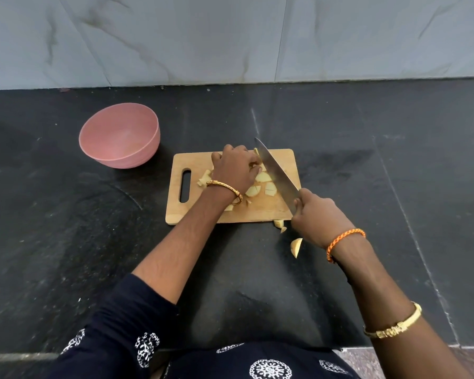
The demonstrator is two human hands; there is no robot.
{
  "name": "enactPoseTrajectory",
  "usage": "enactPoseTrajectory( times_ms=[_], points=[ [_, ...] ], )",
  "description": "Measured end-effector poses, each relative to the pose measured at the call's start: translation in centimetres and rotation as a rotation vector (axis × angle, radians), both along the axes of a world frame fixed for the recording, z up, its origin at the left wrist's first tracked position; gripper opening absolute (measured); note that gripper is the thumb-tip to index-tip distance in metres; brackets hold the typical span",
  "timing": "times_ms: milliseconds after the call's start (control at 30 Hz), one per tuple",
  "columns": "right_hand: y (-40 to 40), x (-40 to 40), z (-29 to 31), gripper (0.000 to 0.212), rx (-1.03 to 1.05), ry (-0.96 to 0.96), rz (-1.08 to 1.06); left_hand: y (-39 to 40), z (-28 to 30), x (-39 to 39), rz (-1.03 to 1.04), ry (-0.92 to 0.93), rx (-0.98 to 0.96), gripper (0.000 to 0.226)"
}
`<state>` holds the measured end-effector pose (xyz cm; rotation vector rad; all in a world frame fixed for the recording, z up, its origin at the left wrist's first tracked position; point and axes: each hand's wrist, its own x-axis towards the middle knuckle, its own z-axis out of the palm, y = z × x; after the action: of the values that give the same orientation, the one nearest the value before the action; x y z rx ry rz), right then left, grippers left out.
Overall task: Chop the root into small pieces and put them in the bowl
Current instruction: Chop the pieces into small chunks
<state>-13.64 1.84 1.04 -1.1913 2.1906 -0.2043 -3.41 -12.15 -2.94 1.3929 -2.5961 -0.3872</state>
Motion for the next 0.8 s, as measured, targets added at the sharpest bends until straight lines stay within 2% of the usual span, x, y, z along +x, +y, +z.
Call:
enactPoseTrajectory(
  times_ms=[233, 400, 567, 800],
  points=[
    [-0.3, 0.6, 0.6, 0.030, 0.095, 0.068, 0.054, 0.9, -0.3, -0.5, 0.087, 0.038, -0.034, 0.024],
    [2.1, -0.4, 1.2, 0.022, 0.173, 0.081, 0.062, 0.0, 0.0, -0.4, 0.132, 0.125, 0.077, 0.019],
    [1.8, -0.9, 1.5, 0.006, 0.043, 0.065, 0.035, -0.7, 0.5, -0.7, 0.183, 0.155, 0.150, 0.013],
    [-0.1, -0.1, 1.3, 0.018, 0.062, 0.089, 0.077, -0.5, 0.0, -0.3, 0.228, 0.216, 0.134, 0.011]
  ],
)
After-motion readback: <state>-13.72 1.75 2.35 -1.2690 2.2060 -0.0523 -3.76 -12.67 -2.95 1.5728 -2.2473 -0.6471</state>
